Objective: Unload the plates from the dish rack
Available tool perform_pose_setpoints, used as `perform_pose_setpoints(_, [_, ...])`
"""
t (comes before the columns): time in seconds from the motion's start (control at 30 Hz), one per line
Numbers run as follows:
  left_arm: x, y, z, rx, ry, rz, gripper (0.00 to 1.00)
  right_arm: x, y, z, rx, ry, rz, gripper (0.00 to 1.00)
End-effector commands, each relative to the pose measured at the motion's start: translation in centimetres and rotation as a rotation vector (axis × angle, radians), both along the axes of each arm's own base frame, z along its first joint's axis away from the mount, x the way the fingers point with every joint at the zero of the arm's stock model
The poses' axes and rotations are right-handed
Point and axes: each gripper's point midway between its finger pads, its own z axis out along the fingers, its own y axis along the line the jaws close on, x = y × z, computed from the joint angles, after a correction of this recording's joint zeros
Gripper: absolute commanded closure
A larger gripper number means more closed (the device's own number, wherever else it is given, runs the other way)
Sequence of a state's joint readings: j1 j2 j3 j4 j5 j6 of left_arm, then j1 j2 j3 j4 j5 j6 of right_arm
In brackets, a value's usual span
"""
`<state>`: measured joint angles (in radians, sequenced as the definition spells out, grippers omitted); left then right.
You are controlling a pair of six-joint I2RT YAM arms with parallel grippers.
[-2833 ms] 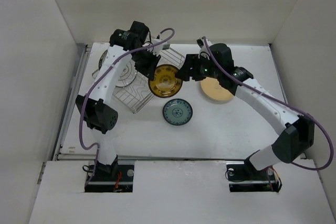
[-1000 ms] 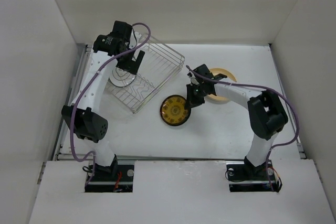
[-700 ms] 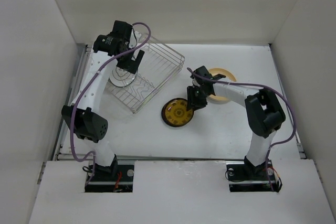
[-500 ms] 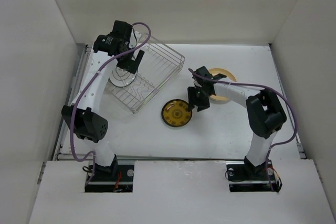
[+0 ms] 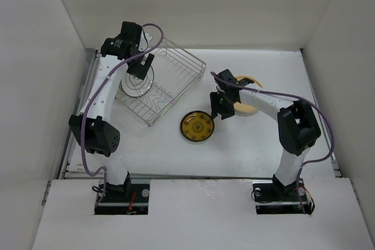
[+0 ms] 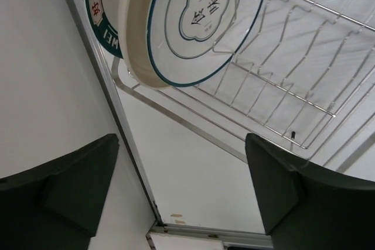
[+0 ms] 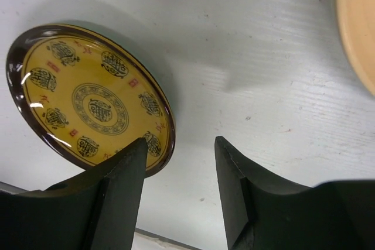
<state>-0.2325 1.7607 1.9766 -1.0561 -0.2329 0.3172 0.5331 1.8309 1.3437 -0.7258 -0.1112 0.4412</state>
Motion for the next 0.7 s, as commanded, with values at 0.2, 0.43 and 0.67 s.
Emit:
perform_pose_setpoints(0.2, [4.1, 0.9, -2.0, -0.020, 0.041, -0.040, 0.49, 2.9, 0.4, 8.5, 0.054, -0.256, -0.031, 0.43])
perform_pose_setpoints(0.43, [6.9, 2.3, -3.3, 0.042, 0.038, 0.036, 0.50, 3.0, 0.2, 8.8, 0.052, -0.269, -0.036, 0.43])
perform_pose_setpoints(0.67, [7.8, 3.6, -5.6, 0.098, 0.075, 0.077, 0.50, 3.3, -0.1, 9.3, 0.032, -0.290, -0.028, 0.43])
